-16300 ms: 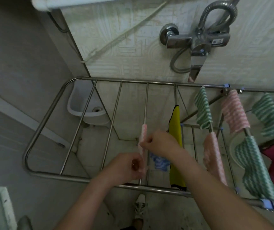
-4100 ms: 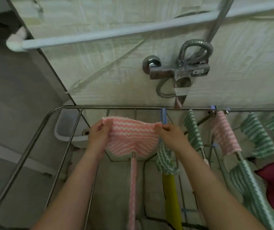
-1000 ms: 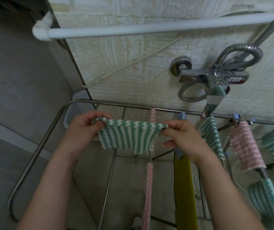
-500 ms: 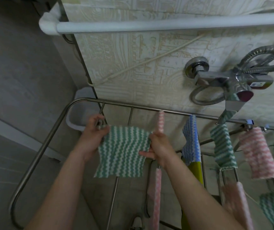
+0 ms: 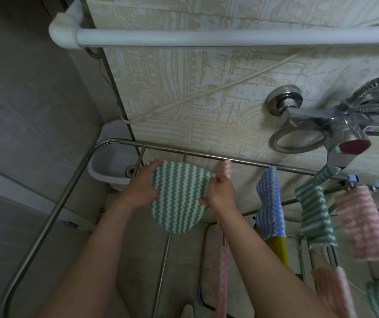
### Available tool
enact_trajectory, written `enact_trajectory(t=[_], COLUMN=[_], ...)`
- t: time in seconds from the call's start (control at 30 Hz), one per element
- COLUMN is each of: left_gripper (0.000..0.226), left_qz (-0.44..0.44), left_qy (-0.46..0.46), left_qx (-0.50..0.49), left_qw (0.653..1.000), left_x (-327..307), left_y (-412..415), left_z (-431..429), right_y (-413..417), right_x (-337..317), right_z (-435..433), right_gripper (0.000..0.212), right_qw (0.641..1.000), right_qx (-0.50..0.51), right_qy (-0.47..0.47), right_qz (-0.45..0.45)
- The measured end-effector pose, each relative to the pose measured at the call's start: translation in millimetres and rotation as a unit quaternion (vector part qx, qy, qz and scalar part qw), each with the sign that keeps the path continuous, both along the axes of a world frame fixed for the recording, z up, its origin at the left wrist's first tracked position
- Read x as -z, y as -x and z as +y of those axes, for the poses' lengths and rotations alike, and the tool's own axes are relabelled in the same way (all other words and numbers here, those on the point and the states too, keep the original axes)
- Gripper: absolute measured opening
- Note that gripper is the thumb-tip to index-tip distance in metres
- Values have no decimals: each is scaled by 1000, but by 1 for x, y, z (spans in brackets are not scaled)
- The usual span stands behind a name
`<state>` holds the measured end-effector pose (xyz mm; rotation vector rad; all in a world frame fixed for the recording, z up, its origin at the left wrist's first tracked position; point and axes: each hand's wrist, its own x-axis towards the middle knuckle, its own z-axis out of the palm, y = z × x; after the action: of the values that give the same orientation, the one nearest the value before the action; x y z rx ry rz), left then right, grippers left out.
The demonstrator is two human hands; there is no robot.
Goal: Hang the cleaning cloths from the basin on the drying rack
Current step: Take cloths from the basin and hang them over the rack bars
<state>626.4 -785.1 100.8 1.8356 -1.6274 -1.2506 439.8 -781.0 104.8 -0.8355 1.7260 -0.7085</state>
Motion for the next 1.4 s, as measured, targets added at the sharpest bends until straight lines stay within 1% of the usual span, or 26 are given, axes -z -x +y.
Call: enact_trajectory(t=[0.07, 0.13, 0.2, 0.23, 0.3, 0.33, 0.4, 0.43, 0.47, 0.53, 0.57, 0.6, 0.63, 0.67, 0.7, 0.73, 0.77, 0.83, 0.9, 0.97, 1.07, 1.13, 1.23, 1.4], left_gripper=[77, 81, 88, 89, 83, 75, 51, 43, 40, 47, 54, 58, 62, 66, 69, 70, 70, 68, 66, 69, 77, 78, 76, 70], left_qz=[-42, -81, -119, -126, -109, -89, -49, -39, -37, -28, -24, -28, -36, -52, -69, -80, -85, -82, -72, -73, -89, -98, -83, -55], left_qy=[11, 17, 9, -3, -24, -15, 34, 60, 74, 83, 84, 86, 91, 94, 93, 89, 86, 81, 84, 96, 92, 76, 55, 59], left_qx=[11, 18, 33, 42, 36, 14, -48, -65, -64, -21, 1, 14, 22, 28, 34, 40, 42, 48, 57, 56, 67, 77, 68, 50], left_qw=[999, 996, 992, 991, 993, 996, 997, 995, 995, 996, 996, 996, 995, 994, 993, 992, 992, 992, 992, 991, 990, 989, 993, 995], left_x=[6, 13, 21, 24, 27, 28, 24, 22, 20, 18, 18, 18, 18, 16, 14, 13, 12, 9, 7, 8, 10, 11, 10, 9], left_y=[5, 9, 13, 13, 12, 11, 12, 14, 17, 24, 29, 32, 35, 37, 39, 41, 42, 43, 44, 43, 43, 43, 43, 39], left_z=[-11, -21, -24, -24, -20, -16, -4, 2, 9, 21, 25, 26, 25, 24, 21, 19, 16, 13, 11, 11, 15, 18, 19, 21], right_y=[-1, -4, -9, -11, -18, -21, -26, -29, -32, -37, -37, -38, -37, -34, -30, -23, -15, 5, 24, 38, 46, 48, 51, 52], right_x=[1, -4, -4, -2, 3, 6, 9, 10, 11, 9, 8, 7, 6, 4, 2, 2, -1, -1, 5, 11, 14, 15, 16, 20], right_z=[-3, -1, 2, 2, 5, 6, 8, 9, 8, 7, 7, 8, 9, 11, 13, 15, 16, 17, 19, 22, 27, 30, 31, 30], right_gripper=[44, 52, 53, 50, 40, 36, 29, 27, 26, 22, 25, 33, 42, 50, 56, 61, 64, 65, 62, 53, 44, 45, 42, 51], right_qw=[998, 993, 987, 984, 981, 981, 984, 985, 986, 984, 980, 975, 966, 949, 925, 901, 887, 886, 895, 906, 912, 914, 922, 932], right_qx=[-32, -86, -125, -139, -159, -160, -150, -141, -133, -136, -149, -169, -198, -232, -261, -269, -255, -206, -190, -193, -203, -214, -206, -200], right_qy=[23, 36, 51, 55, 42, 35, 40, 49, 59, 73, 82, 91, 97, 104, 113, 120, 125, 102, 71, 46, 48, 58, 78, 88], right_qz=[40, 68, 85, 94, 106, 104, 88, 81, 79, 93, 102, 110, 133, 184, 254, 319, 365, 403, 398, 373, 354, 338, 318, 289])
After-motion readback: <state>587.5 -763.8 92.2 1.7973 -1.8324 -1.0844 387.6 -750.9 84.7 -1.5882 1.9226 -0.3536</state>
